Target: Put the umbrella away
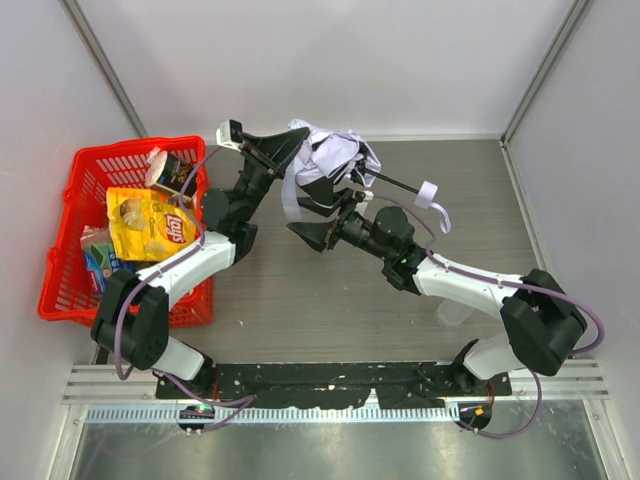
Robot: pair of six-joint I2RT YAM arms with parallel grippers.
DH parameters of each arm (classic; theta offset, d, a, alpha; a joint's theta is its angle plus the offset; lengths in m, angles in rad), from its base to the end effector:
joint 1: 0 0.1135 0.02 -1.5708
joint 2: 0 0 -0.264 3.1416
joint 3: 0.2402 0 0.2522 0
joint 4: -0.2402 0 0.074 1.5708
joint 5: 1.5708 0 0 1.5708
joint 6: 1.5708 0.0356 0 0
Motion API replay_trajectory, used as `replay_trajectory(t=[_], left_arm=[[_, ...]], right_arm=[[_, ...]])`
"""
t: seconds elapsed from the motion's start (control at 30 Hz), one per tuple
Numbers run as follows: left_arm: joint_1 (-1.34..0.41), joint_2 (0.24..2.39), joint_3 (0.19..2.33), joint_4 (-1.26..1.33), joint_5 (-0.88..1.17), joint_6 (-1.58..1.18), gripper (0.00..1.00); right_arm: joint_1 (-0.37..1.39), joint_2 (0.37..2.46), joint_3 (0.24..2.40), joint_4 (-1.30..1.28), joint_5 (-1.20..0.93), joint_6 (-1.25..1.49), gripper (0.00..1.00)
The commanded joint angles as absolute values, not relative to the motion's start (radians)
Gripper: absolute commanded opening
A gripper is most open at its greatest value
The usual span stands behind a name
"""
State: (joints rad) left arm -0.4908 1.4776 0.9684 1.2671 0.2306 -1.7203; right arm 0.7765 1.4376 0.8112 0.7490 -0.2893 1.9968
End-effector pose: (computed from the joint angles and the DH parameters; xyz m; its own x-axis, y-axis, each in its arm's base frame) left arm 0.2762 -0.1568 0.3840 -0.6888 -0.7234 -0.0472 0.5093 -0.4366 -0.7416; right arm 0.2254 0.2356 0.2934 -0.8316 0.4065 0.3784 0.2816 -0.2786 0.9182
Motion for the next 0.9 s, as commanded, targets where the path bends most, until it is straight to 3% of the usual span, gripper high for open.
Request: replay_trajectory(t=[0.0,0.13,0.33,0.37,0.4,0.47,0.57,0.7,0.87], left_arm=[[-0.495,1.48,1.031,1.546,0.247,-1.733,0.0],[-0.495,1.496,1.046,1.545,0.253,-1.73,0.0],[-0.495,1.516,1.071,1.545,0.291,-1.726,0.0],[-0.494,1.519,1.072,1.545,0.293,-1.726,0.0],[-0.497,1.52,1.072,1.545,0.291,-1.729,0.0],[-0.499,1.522,1.074,1.545,0.291,-1.73,0.0],[-0.499,1.516,1.078,1.545,0.291,-1.733,0.0],[-0.505,1.511,1.074,1.545,0.284,-1.767,0.0],[-0.512,1.5,1.01,1.539,0.273,-1.89,0.0]], right_arm=[[0.776,1.35,0.796,0.763,-0.25,2.255,0.62],[0.775,1.31,0.779,0.707,-0.235,2.25,0.69],[0.773,1.295,0.799,0.68,-0.244,2.241,0.69],[0.775,1.29,0.801,0.675,-0.239,2.24,0.65],[0.775,1.292,0.796,0.684,-0.227,2.238,0.53],[0.775,1.296,0.781,0.709,-0.215,2.246,0.39],[0.775,1.296,0.77,0.704,-0.21,2.244,0.33],[0.766,1.301,0.742,0.759,-0.17,2.211,0.01],[0.605,1.339,0.655,1.052,-0.169,2.004,0.01]])
